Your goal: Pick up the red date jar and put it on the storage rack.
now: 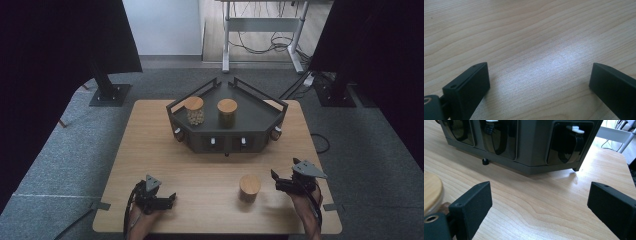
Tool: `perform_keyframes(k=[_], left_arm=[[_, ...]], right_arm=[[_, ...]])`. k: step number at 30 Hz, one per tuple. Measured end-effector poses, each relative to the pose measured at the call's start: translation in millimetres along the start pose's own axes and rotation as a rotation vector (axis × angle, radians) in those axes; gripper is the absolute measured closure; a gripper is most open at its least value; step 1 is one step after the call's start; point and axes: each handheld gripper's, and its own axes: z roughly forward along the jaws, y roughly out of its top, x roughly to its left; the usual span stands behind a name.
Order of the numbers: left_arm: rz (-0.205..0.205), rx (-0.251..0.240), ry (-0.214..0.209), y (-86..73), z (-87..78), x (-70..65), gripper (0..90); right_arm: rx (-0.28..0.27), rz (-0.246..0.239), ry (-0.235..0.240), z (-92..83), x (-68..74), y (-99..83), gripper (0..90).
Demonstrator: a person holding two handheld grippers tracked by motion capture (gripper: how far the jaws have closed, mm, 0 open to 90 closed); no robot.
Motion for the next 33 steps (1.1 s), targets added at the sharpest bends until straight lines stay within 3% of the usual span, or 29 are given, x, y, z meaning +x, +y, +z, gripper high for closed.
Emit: perform_keyframes(k=[9,33], left_arm=[[0.0,0.0,-0.001,-0.1,-0.1,0.0,2.7],[0.001,-0.001,-0.002,-0.2,-0.2,-0.2,2.7]], right_arm=[[-0.028,0.03,0.023,-8.9,8.0,8.4,4.7],[-0.044,-0.016,0.109,-12.6,40.8,16.6,3.9]])
